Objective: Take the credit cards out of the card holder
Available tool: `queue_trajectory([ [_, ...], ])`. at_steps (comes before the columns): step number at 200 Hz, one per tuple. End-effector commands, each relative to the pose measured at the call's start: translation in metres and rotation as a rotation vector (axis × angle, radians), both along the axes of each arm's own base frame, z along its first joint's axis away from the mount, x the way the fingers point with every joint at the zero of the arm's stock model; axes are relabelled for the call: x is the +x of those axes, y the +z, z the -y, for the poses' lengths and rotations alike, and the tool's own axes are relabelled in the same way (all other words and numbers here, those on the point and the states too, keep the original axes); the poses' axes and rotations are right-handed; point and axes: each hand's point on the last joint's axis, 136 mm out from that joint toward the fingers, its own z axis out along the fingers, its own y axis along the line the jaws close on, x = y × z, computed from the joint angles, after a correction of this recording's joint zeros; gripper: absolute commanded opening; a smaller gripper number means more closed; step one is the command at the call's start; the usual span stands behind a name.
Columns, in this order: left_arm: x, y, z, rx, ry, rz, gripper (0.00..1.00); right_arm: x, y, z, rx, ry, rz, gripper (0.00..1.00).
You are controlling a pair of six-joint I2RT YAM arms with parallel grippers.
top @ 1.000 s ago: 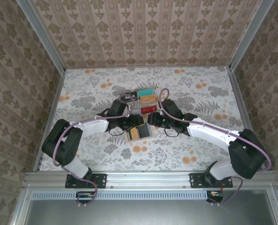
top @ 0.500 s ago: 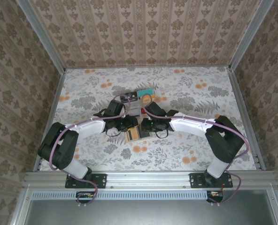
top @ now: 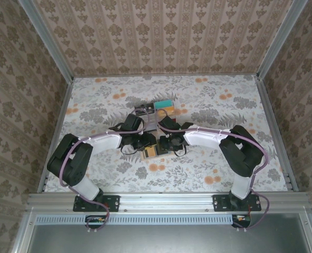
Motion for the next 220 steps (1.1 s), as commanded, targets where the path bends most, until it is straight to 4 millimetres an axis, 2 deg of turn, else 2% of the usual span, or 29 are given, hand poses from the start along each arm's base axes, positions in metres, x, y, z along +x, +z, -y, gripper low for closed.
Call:
queue_trajectory([
  [1, 0.003, 0.001, 0.005, 0.004, -0.021, 0.008, 0.33, 0.000, -0.005, 0.003, -0.035, 0.000, -0.020, 0.34],
  [85, 0.001, -0.011, 0.008, 0.004, -0.038, -0.023, 0.29, -0.004, -0.013, -0.002, 0.002, 0.006, -0.061, 0.31],
  [188, 0.001, -0.005, 0.017, -0.054, -0.079, -0.020, 0.23, -0.004, -0.014, -0.001, -0.004, 0.005, -0.067, 0.30],
  [220, 0.001, 0.004, 0.019, -0.078, -0.094, -0.006, 0.23, -0.001, -0.012, 0.004, -0.031, -0.004, -0.052, 0.29],
])
